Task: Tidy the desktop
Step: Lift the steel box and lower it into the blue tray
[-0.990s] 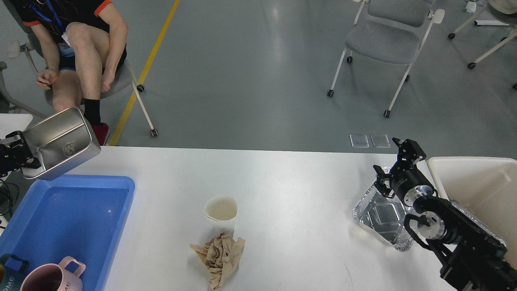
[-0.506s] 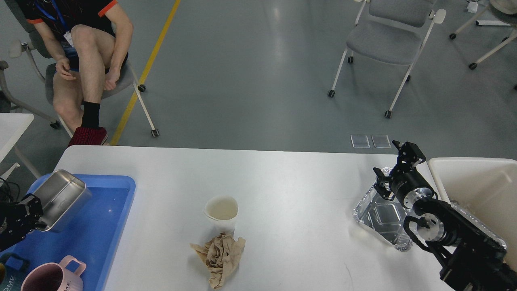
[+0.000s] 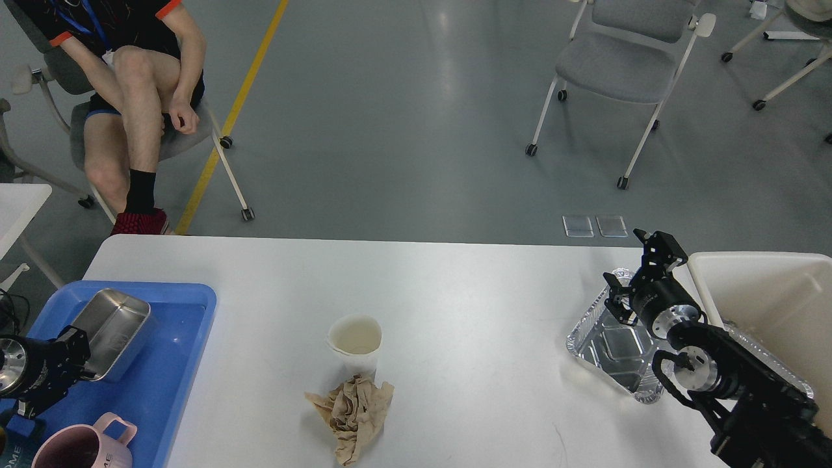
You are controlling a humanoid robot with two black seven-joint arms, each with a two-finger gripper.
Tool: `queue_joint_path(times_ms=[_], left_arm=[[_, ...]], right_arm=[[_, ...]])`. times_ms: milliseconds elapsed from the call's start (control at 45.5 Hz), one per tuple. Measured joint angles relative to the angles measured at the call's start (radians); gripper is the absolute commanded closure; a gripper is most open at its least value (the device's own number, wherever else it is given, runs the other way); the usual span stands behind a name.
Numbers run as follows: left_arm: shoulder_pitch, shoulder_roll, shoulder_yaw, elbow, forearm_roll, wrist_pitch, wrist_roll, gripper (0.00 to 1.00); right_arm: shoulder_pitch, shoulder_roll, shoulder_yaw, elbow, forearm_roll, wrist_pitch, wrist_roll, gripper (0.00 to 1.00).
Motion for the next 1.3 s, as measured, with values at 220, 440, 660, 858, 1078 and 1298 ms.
queue_joint_path(times_ms=[220,440,660,858,1078,1298], left_arm=[[0.0,-0.015,0.0,0.001,0.0,0.072,0.0,0.6],[0.002,-0.022,0.0,0.001,-0.001,0.086,0.0,0.42],[0.002,-0.03,-0.001,0.001,-0.014,0.094,0.0,0.04],[0.002,-0.03,-0.003,0.001,-0.015,0.09,0.005,0.03],[0.002,-0.029,-0.003,0.001,-0.015,0.086,0.012,0.03],[0.003,-0.029,-0.003,0.001,-0.016,0.09,0.012,0.03]], right_arm=[[-0.001,-0.001,0.0,0.0,0.0,0.0,0.0,0.0],[-0.003,-0.002,0.0,0.0,0.0,0.0,0.0,0.0],[-0.003,0.0,0.0,0.0,0.001,0.0,0.0,0.0],[-0.003,0.0,0.0,0.001,0.001,0.0,0.0,0.0],[-0.003,0.0,0.0,0.001,0.001,0.0,0.0,0.0],[-0.003,0.001,0.0,0.001,0.001,0.0,0.0,0.0]])
